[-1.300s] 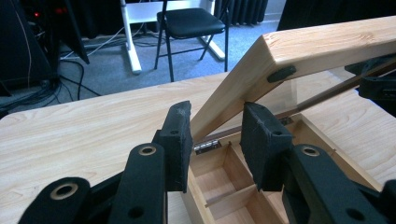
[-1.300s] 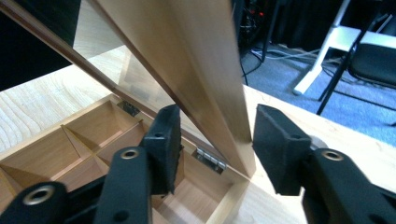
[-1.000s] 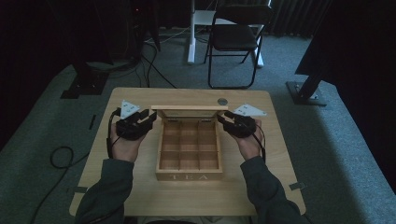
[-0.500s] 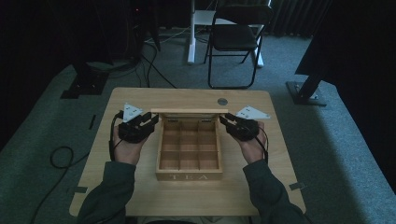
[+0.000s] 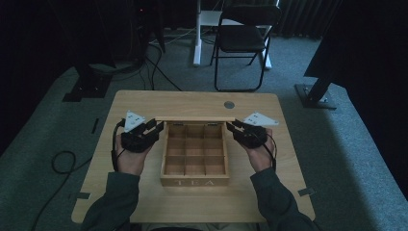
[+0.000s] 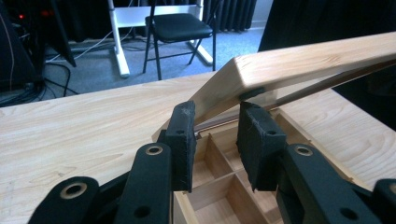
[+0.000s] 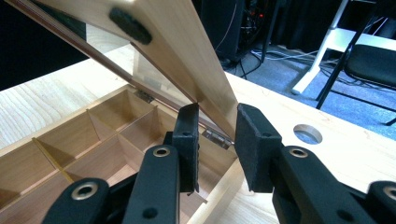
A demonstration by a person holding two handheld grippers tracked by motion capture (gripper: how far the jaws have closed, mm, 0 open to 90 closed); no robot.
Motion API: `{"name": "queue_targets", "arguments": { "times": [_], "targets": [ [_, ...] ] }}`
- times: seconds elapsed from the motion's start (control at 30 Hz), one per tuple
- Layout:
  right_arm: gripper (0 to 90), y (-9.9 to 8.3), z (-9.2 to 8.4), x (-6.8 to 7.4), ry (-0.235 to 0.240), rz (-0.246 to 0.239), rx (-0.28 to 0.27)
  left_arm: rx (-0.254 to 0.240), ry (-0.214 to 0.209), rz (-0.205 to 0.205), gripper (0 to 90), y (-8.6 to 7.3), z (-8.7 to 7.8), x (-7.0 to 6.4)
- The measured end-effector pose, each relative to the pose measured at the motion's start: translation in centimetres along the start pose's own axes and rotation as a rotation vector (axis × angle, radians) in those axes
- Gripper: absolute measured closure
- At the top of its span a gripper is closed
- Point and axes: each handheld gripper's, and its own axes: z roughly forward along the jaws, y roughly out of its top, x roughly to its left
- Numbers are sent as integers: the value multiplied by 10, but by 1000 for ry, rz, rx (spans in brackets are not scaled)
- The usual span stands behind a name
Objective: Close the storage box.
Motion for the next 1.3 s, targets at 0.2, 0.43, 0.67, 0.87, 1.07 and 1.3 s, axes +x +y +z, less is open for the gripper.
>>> {"name": "queue_targets", "arguments": {
  "times": [0.2,0.43,0.67,0.87,1.07,1.3],
  "targets": [
    [692,0,-1,3,-5,-9,4,-9,-8,7,654,0,-8,-3],
    [671,0,-5,6,-2,-6,11,-9,-20,9,648,-3,-11,-6],
    [649,0,-12,10,0,0,4,-8,-25,4,645,-6,-15,-7],
    [635,-1,-16,13,-7,23,2,-5,-27,3,644,-8,-16,-8],
    [622,0,-22,20,-24,9,-4,-5,-29,-1,643,-12,-19,-8],
    [616,1,-28,29,-54,-42,-8,-6,-28,-1,643,-14,-21,-9]
  ]
}}
